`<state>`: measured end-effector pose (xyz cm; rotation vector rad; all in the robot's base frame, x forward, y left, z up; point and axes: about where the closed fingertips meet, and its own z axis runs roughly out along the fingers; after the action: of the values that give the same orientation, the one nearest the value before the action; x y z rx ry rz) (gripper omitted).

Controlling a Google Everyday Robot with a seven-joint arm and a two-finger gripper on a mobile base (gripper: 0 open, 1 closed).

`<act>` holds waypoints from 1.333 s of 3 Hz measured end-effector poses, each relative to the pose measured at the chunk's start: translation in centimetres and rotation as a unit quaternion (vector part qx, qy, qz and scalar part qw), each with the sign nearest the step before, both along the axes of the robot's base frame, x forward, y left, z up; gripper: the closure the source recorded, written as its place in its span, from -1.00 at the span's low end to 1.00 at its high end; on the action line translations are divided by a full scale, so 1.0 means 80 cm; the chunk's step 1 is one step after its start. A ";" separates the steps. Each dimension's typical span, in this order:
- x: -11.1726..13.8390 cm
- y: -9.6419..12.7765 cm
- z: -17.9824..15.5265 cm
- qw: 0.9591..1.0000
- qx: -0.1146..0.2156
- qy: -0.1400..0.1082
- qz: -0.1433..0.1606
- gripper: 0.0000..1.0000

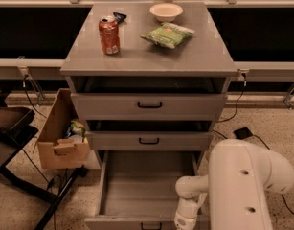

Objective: Close bottom drawer

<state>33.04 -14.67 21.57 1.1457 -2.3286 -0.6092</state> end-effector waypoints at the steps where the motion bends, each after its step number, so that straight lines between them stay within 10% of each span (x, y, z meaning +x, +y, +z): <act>1: -0.008 0.013 -0.048 1.000 0.005 0.009 0.011 1.00; 4: 0.024 0.042 -0.094 0.996 -0.003 -0.055 0.068 1.00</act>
Offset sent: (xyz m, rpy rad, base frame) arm 0.0114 0.0367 -0.0947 0.0111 -0.0731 0.1229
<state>34.92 -11.31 14.08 1.3529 -2.3180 -0.5005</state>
